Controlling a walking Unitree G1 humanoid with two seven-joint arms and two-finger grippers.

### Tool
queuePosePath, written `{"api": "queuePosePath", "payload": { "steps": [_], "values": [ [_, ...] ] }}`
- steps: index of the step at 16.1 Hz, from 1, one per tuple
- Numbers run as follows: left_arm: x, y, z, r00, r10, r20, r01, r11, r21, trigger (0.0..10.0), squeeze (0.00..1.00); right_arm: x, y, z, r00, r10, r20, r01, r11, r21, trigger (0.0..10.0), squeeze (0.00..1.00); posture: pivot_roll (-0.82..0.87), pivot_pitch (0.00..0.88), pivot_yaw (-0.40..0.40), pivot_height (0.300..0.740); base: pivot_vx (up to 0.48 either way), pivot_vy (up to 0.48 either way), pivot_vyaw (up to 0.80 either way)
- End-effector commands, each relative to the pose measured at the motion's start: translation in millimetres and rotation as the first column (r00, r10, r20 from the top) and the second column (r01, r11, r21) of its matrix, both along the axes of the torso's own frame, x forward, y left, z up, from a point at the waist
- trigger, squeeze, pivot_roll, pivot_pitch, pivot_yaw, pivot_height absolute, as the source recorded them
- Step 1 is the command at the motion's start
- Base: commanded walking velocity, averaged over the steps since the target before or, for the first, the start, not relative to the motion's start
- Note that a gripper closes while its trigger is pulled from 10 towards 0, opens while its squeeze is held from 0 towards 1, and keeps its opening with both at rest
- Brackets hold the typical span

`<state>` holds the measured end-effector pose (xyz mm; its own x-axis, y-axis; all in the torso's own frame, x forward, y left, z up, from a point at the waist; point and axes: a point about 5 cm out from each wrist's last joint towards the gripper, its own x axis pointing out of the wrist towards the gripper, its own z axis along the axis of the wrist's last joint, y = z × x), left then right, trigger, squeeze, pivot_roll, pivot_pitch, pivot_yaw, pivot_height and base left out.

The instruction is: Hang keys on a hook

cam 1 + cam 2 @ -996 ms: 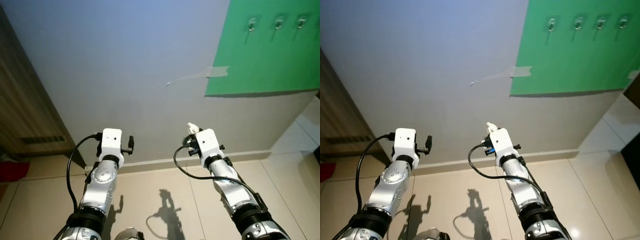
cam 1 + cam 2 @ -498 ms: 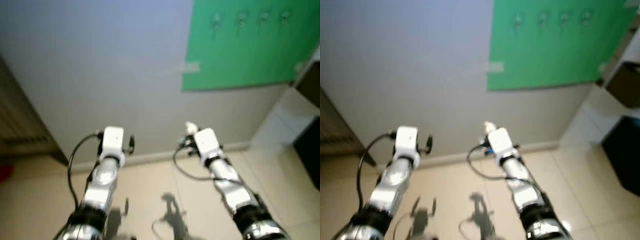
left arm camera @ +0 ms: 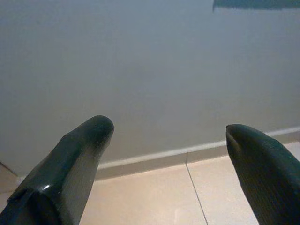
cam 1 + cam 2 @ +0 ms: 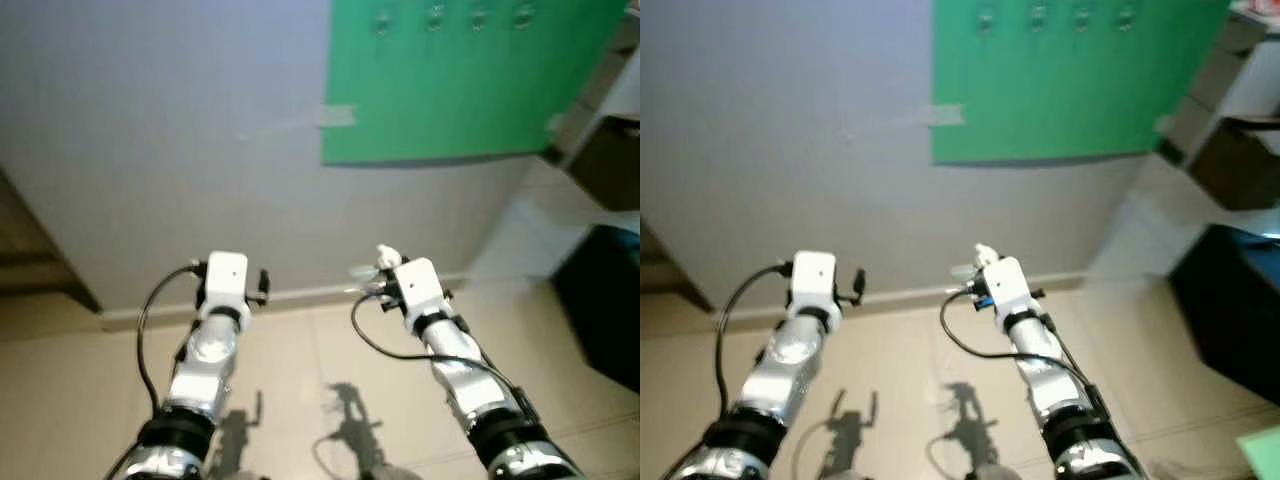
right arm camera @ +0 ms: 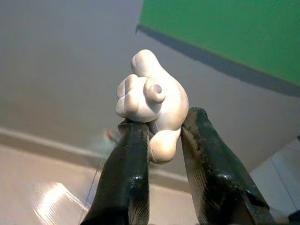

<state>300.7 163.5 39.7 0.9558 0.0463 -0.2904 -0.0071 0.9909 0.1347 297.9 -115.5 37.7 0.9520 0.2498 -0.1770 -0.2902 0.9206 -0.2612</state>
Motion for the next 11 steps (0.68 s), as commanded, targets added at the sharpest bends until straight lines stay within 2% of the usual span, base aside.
{"api": "queuePosePath", "payload": {
  "steps": [1, 5, 11],
  "values": [
    [2.0, 0.4, 1.6, 1.0, 0.011, 0.0, -0.011, 1.0, 0.002, 10.0, 0.0, 2.2, 4.5, 4.4, 1.0, 0.019, 0.019, -0.019, 1.0, 0.008, 0.0, 0.0, -0.11, 0.0, 0.012, 0.723, 0.266, -0.394, 0.0],
    [2.2, 1.5, -0.3, 1.0, 0.024, -0.017, -0.024, 0.999, 0.03, 10.0, 0.0, 0.2, 5.0, 2.2, 1.0, 0.023, 0.012, -0.023, 1.0, 0.01, 0.0, 0.0, -0.11, 0.0, 0.015, 0.723, 0.272, -0.393, 0.0],
    [2.4, -1.2, 0.7, 1.0, 0.009, -0.004, -0.009, 0.999, 0.038, 10.0, 0.0, -0.2, 4.1, 0.4, 1.0, 0.023, 0.005, -0.023, 1.0, 0.006, 0.0, 0.0, -0.11, 0.0, 0.014, 0.723, 0.0, 0.0, 0.0]
  ]
}}
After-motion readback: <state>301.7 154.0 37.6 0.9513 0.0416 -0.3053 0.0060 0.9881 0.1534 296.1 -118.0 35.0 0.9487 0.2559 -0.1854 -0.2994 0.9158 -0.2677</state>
